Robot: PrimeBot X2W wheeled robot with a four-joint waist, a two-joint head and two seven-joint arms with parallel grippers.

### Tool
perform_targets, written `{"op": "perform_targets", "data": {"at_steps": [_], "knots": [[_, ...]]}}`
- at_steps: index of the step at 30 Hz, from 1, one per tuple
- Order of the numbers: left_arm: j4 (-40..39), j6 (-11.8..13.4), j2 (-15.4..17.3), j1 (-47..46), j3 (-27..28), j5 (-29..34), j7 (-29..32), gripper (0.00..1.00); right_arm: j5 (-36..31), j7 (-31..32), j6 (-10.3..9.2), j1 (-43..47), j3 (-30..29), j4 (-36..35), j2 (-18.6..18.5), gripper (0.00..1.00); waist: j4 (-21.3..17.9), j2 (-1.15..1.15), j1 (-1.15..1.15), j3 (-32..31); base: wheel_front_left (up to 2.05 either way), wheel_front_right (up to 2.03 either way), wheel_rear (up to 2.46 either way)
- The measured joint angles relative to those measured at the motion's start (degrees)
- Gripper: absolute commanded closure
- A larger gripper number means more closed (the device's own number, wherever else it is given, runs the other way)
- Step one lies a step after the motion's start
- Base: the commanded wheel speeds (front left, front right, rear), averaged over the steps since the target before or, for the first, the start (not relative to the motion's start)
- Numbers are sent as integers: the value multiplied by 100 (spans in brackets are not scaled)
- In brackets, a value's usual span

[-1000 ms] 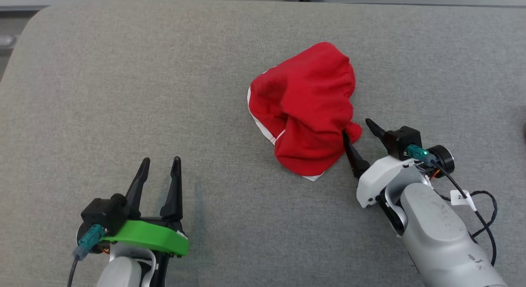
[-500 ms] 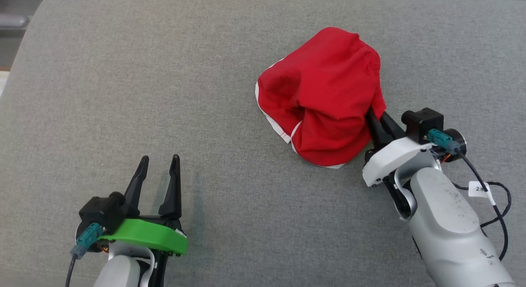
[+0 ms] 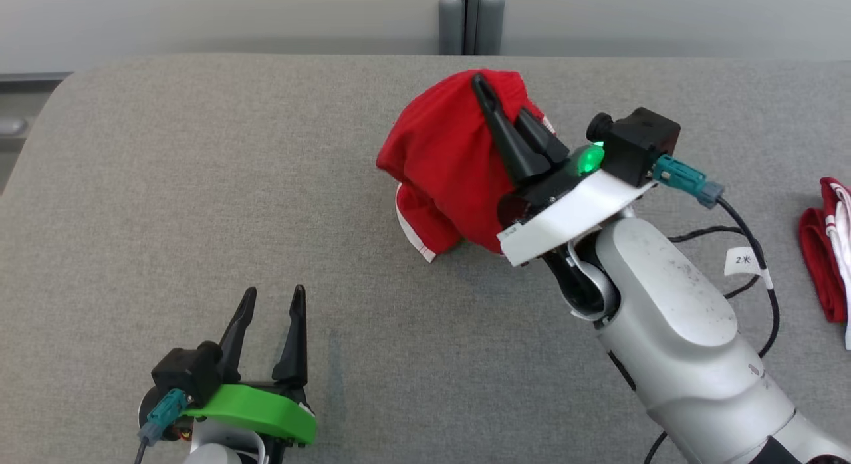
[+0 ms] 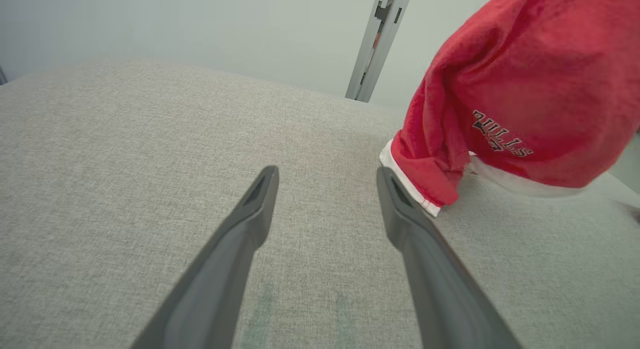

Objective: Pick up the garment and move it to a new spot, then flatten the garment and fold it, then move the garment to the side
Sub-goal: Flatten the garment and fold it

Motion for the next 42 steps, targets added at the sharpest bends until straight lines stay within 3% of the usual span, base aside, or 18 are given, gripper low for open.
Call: {"op": "perform_targets", "data": {"at_steps": [4, 8, 12, 16, 17, 18, 19, 22, 27, 34, 42], "knots": [[65, 0, -16, 106, 38, 66, 0, 0, 1039, 0, 0, -292, 233, -315, 1, 100, -30, 0, 0, -223, 0, 0, 0], [119, 0, -41, 128, 63, 99, 0, 0, 1735, -1, 0, -524, -42, -431, 0, 100, 4, 0, 0, -356, 0, 0, 0], [155, 0, -57, 207, 88, 136, 0, 0, 1699, -1, 0, -581, -572, -49, 13, 100, 55, 0, 0, -379, 0, 0, 0], [145, 0, -83, 210, 127, 140, 0, 0, 913, -1, 0, -424, -1341, 959, 1, 100, 42, 0, 0, -301, 0, 0, 0], [133, 0, -87, 206, 120, 138, 0, 0, 528, 0, 0, -347, -1558, 1229, 0, 90, 32, 0, 0, -268, 0, 0, 0], [124, 0, -87, 196, 103, 138, 0, 0, 181, 0, 0, -270, -1792, 1475, 0, 53, 21, 0, 0, -233, 0, 0, 0], [113, 0, -89, 179, 79, 138, 0, 0, -52, 0, 0, -198, -1995, 1690, 8, 0, 9, 0, 0, -204, 0, 0, 0], [77, 0, -73, 73, -7, 129, 0, 0, -1042, 5, -1, 87, -2715, 2189, 4, 0, -53, 0, 0, -96, 0, 0, 0], [36, 0, -2, -35, -212, 78, 0, 0, -1953, 5, -1, 478, -3459, 2216, -2, 0, -217, 0, 0, 29, 0, 0, 0], [-1, 0, 53, -160, -680, -15, 0, 0, -2316, 4, 0, 952, -3553, 1625, -1, 0, -527, 0, 0, 142, 0, 0, 0], [133, 0, 155, -409, -1373, -200, 0, 0, -2269, 4, 0, 1204, -3359, 895, 1, 0, -792, 0, 0, 448, 0, 0, 0]]}}
